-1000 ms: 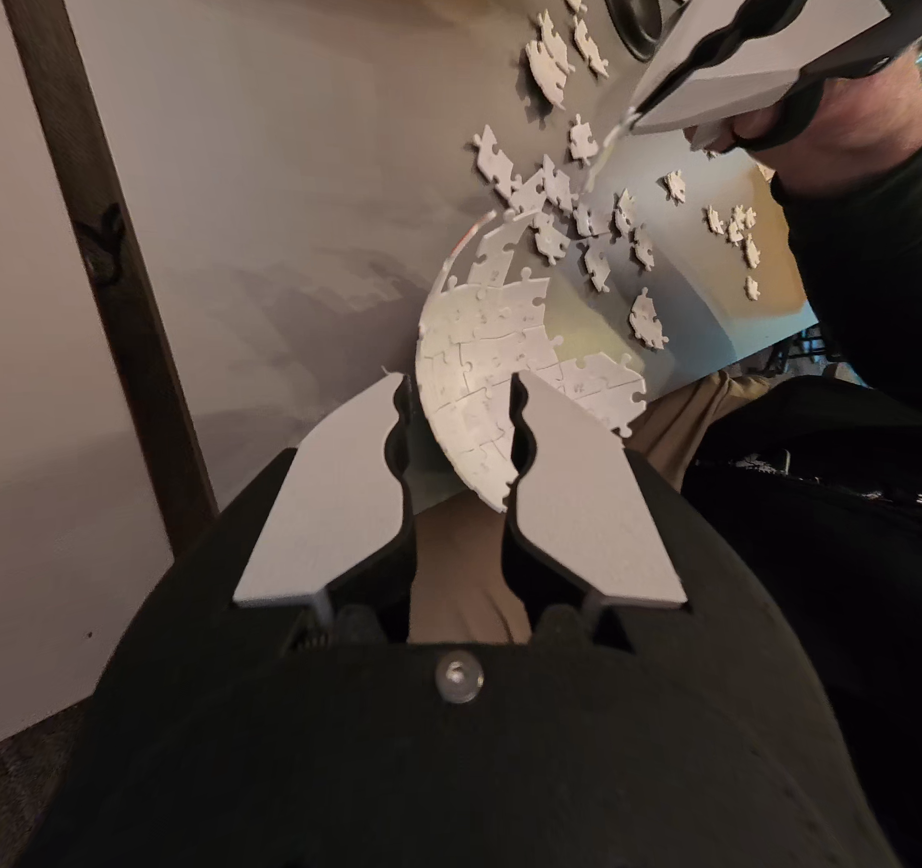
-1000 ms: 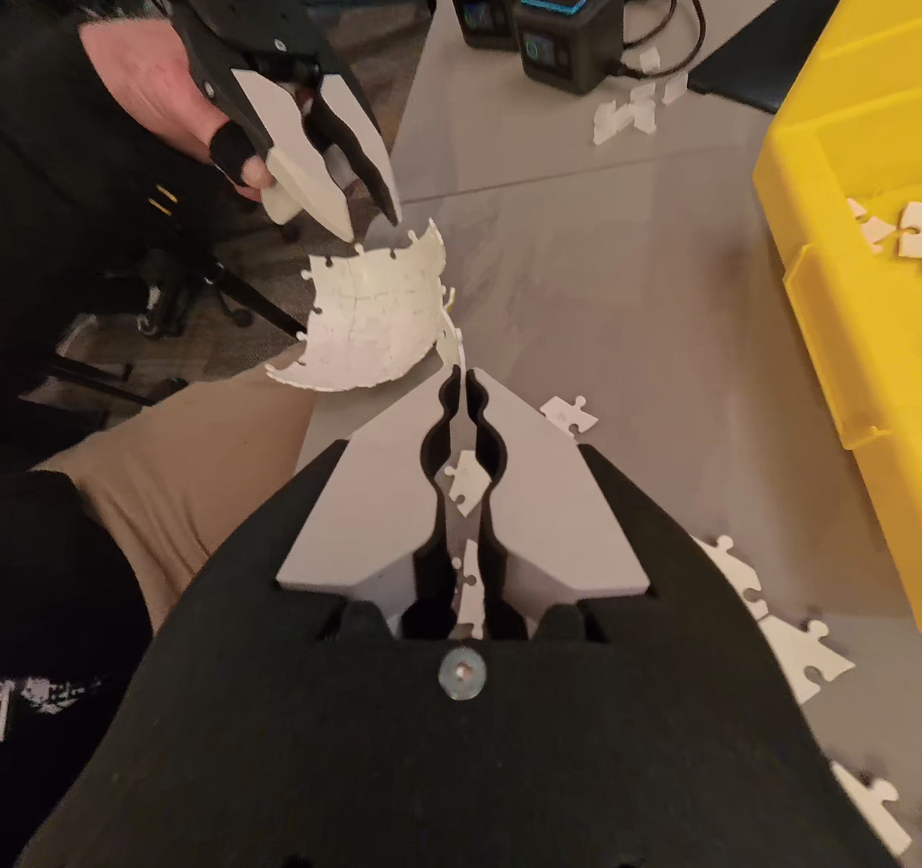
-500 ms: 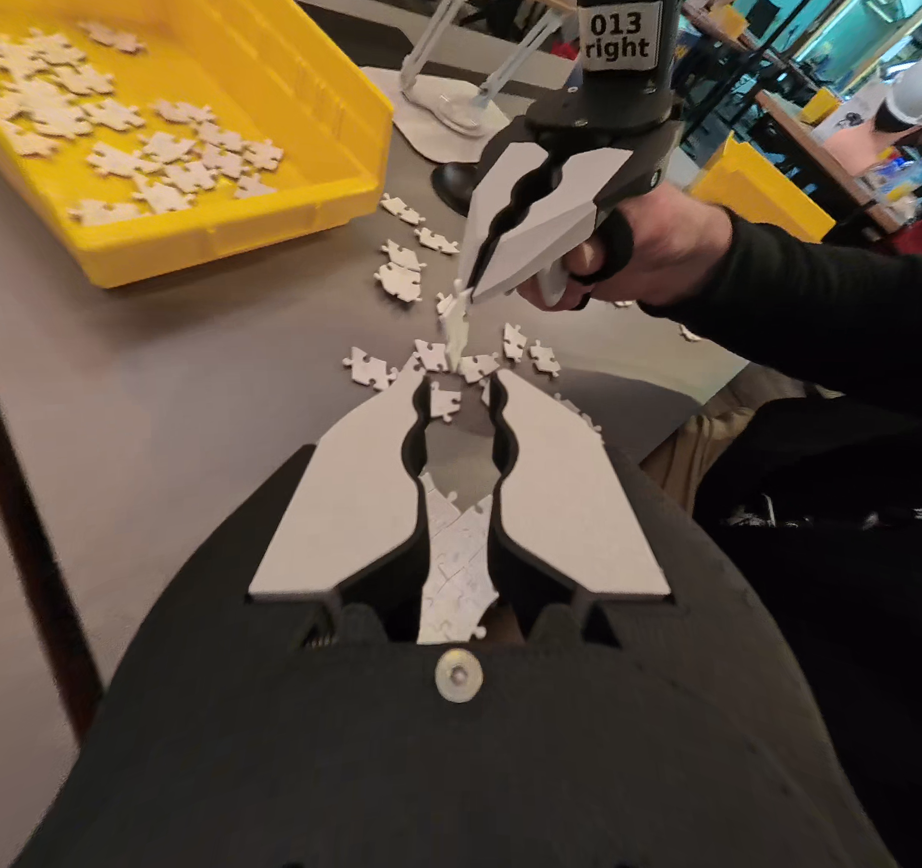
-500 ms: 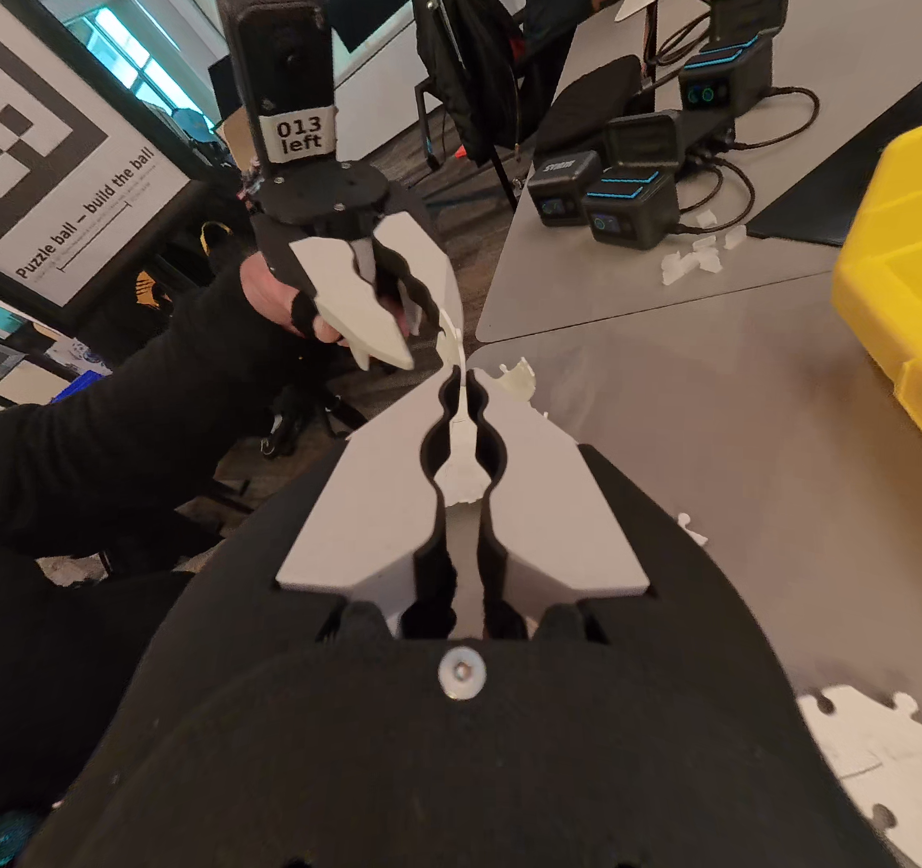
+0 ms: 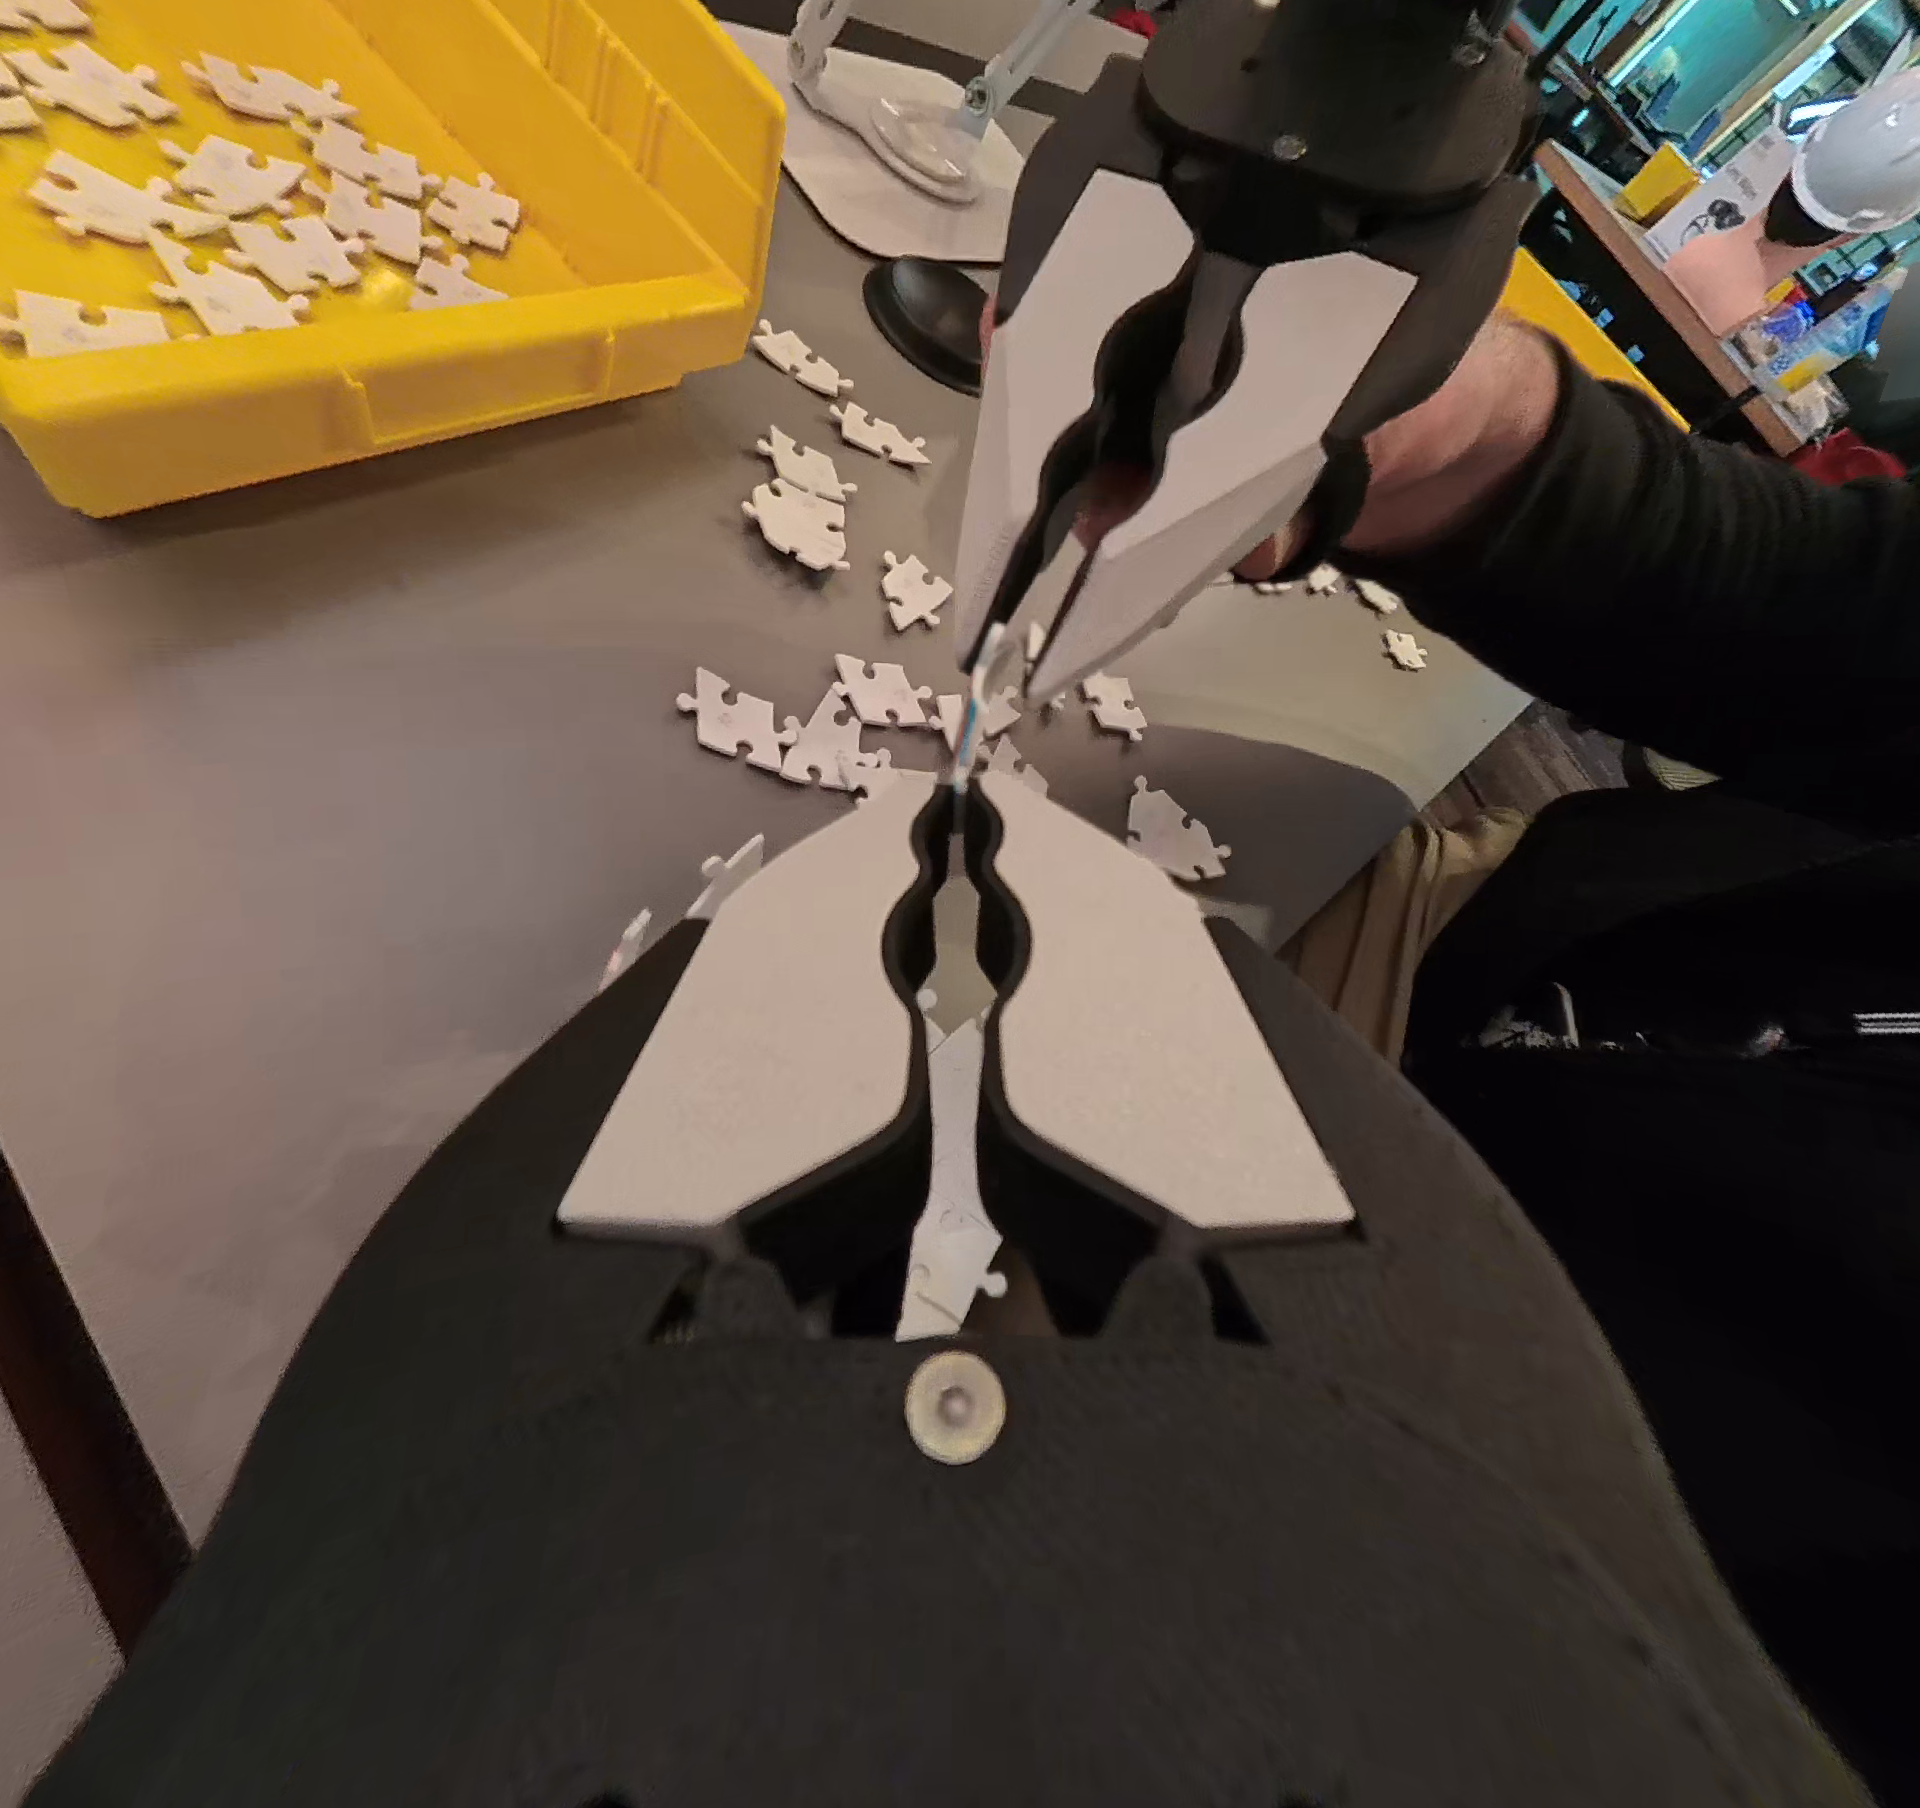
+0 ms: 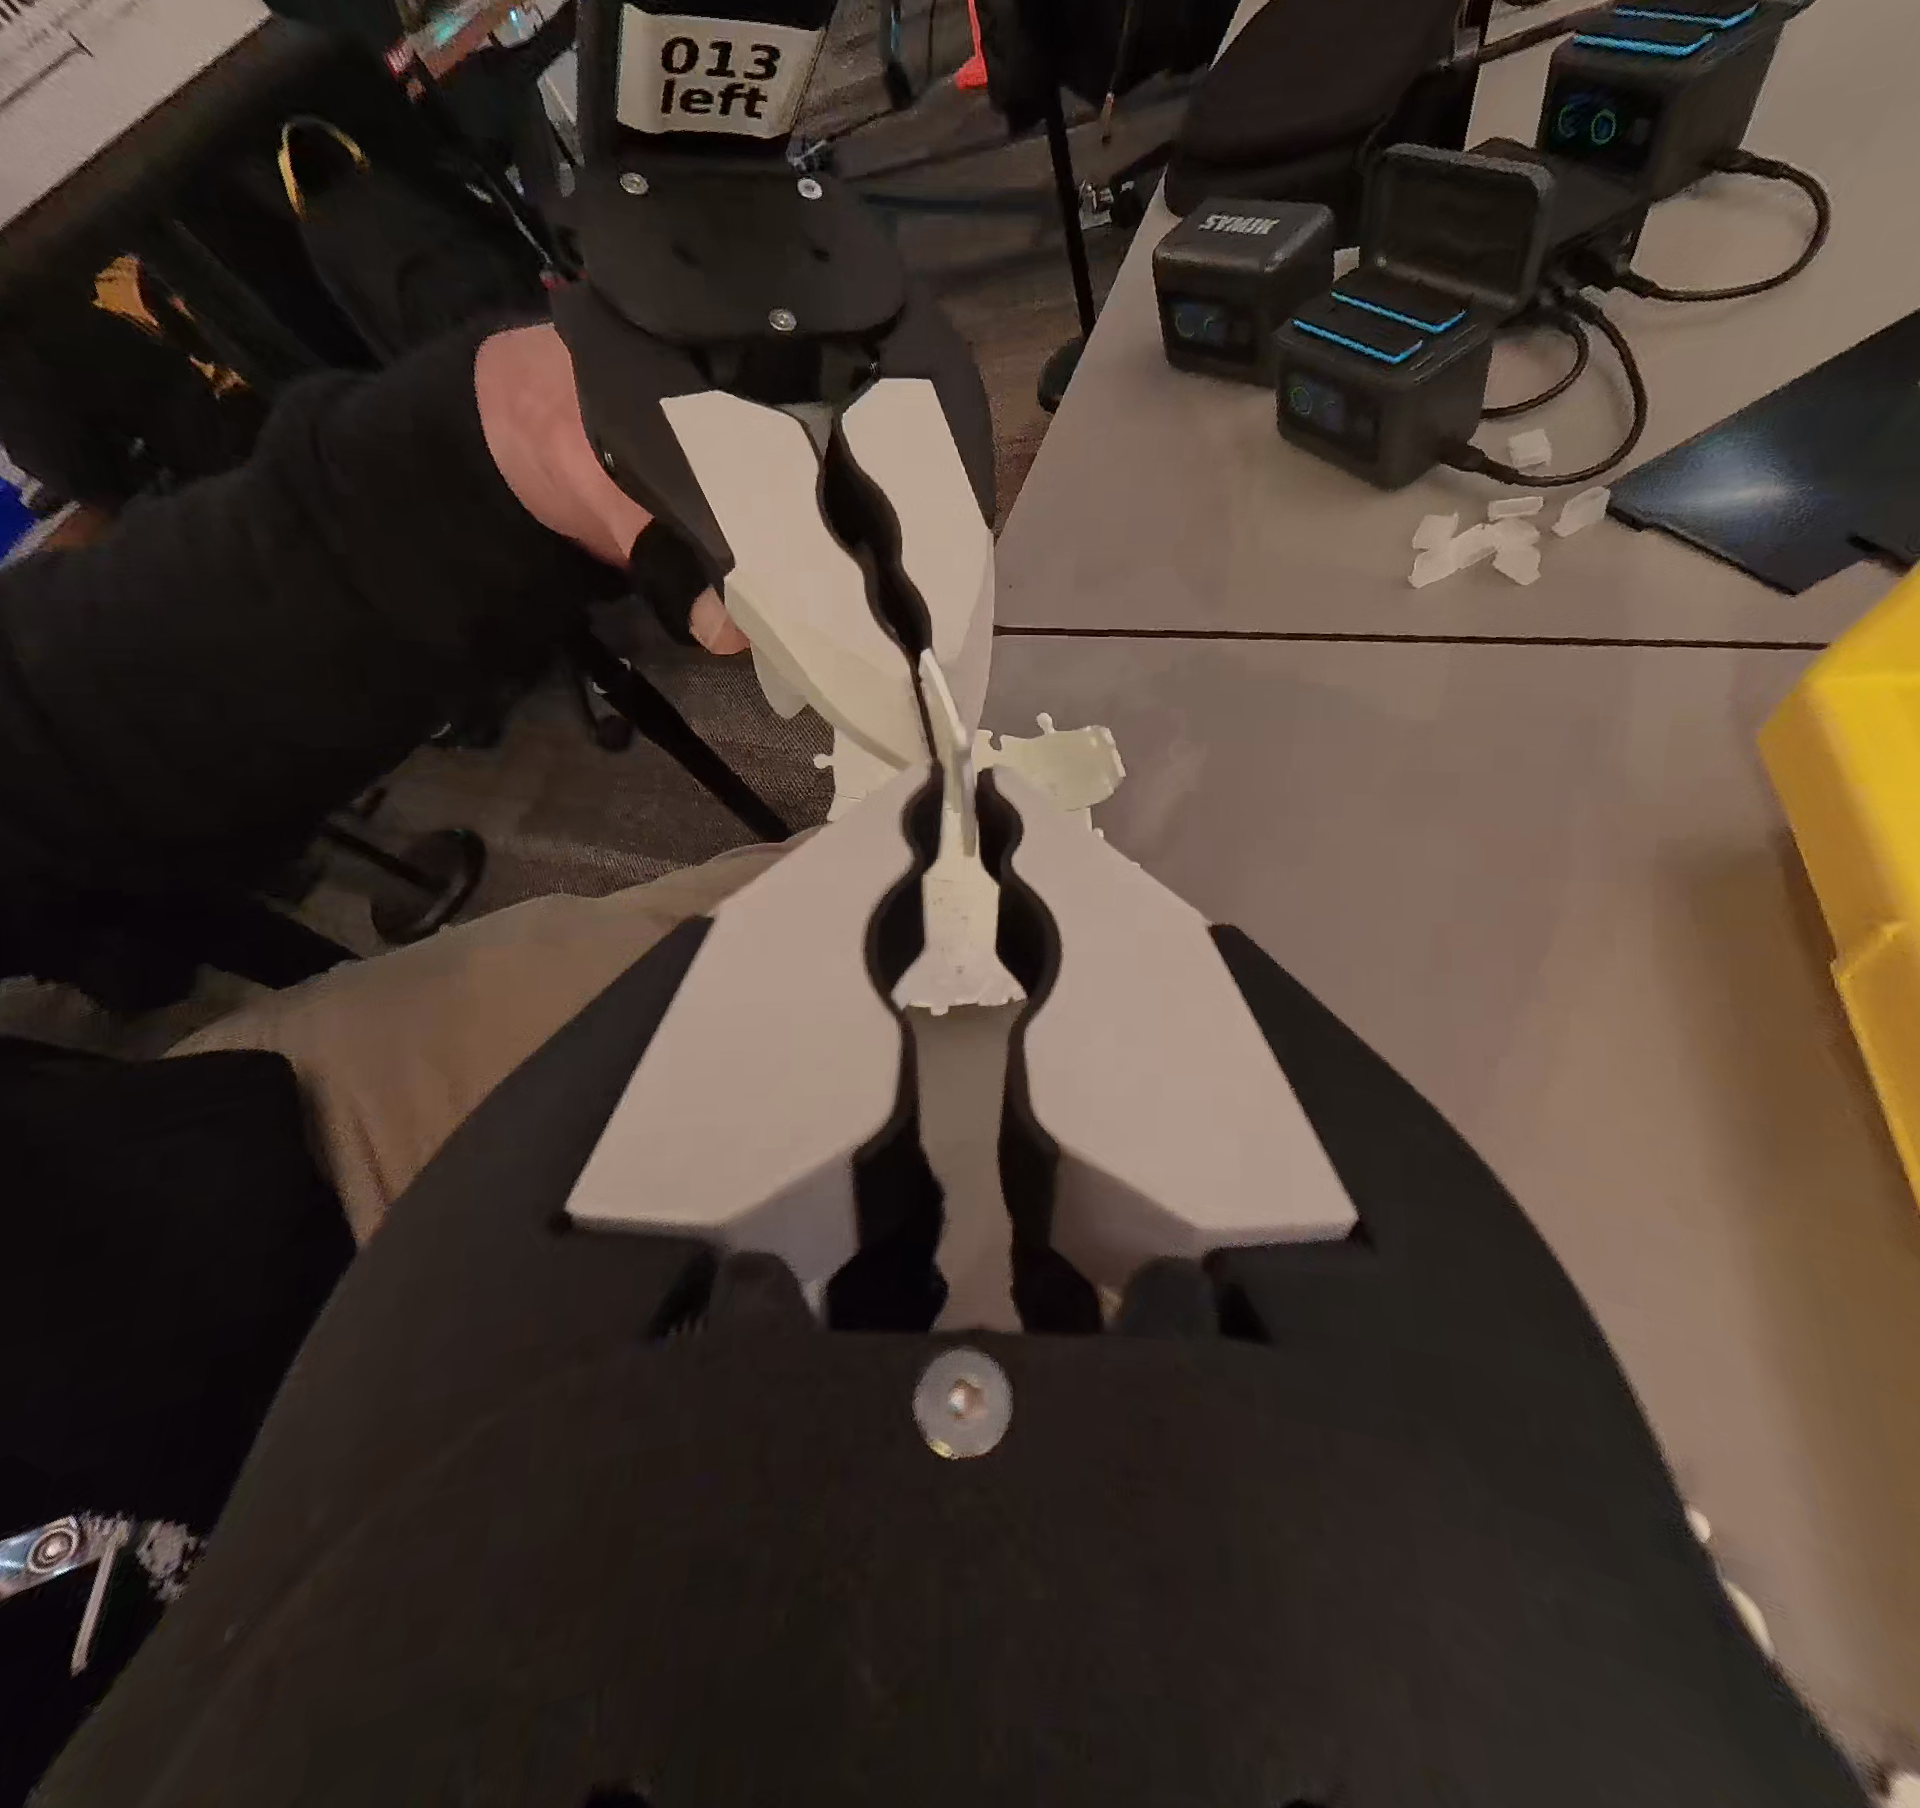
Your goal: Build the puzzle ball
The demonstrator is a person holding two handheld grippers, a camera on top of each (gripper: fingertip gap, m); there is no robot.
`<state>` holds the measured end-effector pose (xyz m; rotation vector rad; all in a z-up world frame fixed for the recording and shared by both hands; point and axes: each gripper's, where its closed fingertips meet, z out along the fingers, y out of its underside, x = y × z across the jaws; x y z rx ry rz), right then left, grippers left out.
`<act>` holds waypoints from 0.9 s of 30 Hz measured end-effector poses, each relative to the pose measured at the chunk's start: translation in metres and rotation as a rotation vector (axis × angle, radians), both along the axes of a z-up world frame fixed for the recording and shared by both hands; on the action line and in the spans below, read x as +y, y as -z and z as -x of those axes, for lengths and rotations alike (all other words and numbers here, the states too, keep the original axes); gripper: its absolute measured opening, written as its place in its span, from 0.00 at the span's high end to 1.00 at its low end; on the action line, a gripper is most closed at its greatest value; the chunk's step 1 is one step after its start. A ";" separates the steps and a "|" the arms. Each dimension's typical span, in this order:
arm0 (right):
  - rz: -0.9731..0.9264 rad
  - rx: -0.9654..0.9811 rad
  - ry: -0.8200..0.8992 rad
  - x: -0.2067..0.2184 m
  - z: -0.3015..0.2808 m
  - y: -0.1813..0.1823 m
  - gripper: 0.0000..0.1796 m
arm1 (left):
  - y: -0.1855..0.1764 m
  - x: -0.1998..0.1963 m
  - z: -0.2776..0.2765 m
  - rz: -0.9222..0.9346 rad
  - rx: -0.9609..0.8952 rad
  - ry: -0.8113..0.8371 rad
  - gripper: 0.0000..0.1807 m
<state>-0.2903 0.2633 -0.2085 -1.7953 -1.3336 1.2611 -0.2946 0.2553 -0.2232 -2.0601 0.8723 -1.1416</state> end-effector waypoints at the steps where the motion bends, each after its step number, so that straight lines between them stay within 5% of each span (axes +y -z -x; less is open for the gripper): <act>1: -0.009 -0.010 -0.007 0.001 0.002 0.000 1.00 | 0.000 -0.001 0.001 0.006 -0.002 0.013 0.99; 5: 0.019 -0.050 -0.019 0.001 0.011 0.007 1.00 | 0.006 0.000 0.010 0.025 0.024 0.026 0.98; 14: 0.048 -0.190 0.033 0.003 0.022 0.045 1.00 | 0.045 0.018 0.058 0.008 0.213 -0.014 0.74; 27: 0.020 -0.302 0.160 0.010 0.027 0.076 1.00 | 0.089 0.015 0.044 0.083 0.280 0.151 0.82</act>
